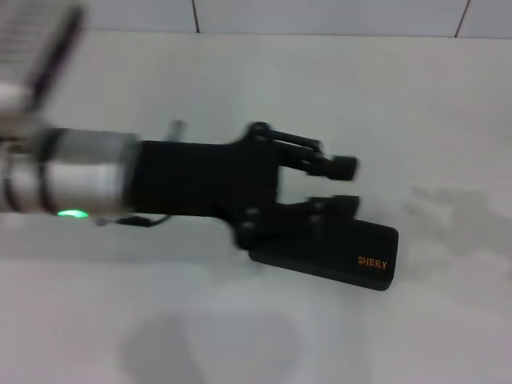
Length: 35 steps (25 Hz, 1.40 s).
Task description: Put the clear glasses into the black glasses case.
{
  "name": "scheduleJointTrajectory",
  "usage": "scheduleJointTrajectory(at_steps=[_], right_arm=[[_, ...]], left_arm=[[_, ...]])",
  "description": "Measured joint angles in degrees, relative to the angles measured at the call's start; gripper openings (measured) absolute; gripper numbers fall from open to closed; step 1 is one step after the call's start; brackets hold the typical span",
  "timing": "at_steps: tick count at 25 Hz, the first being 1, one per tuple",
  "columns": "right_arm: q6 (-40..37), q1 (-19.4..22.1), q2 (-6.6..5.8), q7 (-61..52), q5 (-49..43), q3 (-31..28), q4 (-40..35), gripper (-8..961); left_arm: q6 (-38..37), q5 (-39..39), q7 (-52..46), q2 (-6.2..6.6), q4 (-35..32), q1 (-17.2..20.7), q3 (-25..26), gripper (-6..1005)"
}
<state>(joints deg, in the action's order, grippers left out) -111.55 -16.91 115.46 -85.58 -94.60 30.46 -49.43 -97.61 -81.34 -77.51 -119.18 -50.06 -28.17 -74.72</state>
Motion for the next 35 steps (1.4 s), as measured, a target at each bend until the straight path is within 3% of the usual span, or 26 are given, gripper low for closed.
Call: scheduleJointTrajectory(at_steps=[2,4,8,15,21,35], right_arm=[[-1.08,-1.0,0.11,2.47,1.02,3.48,3.44,203],[-2.37,-2.84,0.09,3.81,1.69,7.92,6.91,274],[-3.79,-6.29,0.38,5.7,1.88,14.68,9.7,415],[-2.87,-8.63,0.62,6.72,3.76,23.82,10.08,625],[-1.42,-9.49,0.64,7.27,4.56,25.13,10.21,843],[-0.53,-9.64,0.64,7.44,4.69,25.34,10.32,883]], left_arm=[[-5.97,0.01,-0.31,0.29,0.61,1.43,5.16,198],[-8.67,-0.11,-2.17,1.36,1.78,2.2,7.49,289],[-10.04,-0.29,-4.05,3.98,2.72,4.22,8.0,462],[-10.31,-0.81,-3.76,4.73,2.95,7.03,8.28,711],[-10.63,-0.58,-3.25,4.65,2.95,8.34,8.7,712],[-10.74,-0.8,-1.49,4.43,4.48,7.88,9.91,711]])
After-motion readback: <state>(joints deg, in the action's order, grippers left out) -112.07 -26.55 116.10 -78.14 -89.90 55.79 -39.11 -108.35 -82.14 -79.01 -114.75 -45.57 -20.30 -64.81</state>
